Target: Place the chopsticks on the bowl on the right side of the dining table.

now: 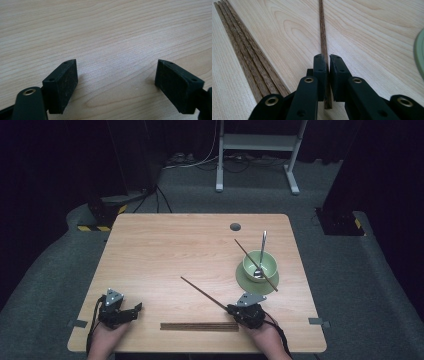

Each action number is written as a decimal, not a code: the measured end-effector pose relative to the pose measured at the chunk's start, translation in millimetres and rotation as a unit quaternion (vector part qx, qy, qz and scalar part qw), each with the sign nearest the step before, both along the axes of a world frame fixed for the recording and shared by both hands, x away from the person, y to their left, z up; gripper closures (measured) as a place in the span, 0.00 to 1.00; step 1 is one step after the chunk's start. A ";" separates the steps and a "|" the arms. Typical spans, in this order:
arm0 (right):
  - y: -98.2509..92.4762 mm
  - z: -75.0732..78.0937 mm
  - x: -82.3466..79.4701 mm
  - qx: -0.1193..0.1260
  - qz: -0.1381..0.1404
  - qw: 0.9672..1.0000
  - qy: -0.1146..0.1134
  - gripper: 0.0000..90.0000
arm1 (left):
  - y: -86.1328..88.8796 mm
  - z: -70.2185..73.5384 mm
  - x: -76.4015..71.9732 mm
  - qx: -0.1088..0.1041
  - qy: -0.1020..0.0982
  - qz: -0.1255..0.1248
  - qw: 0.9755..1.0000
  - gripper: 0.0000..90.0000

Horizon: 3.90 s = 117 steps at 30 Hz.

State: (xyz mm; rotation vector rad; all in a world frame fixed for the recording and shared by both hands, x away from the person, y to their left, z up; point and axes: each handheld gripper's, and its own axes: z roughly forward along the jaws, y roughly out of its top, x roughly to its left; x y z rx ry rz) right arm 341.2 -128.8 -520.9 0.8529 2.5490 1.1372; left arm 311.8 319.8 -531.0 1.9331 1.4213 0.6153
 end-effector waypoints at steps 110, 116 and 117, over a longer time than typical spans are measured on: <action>-89.2 54.6 15.1 0.018 -0.197 0.976 -0.097 0.93 | 0.3 -0.1 0.2 0.001 -0.001 -0.002 1.000 0.21; -88.0 54.3 17.0 0.009 -0.200 0.974 -0.102 0.93 | 0.4 0.0 0.2 0.002 -0.001 -0.003 1.000 0.20; -88.0 54.3 17.0 0.009 -0.200 0.974 -0.102 0.93 | 0.4 0.0 0.2 0.002 -0.001 -0.003 1.000 0.20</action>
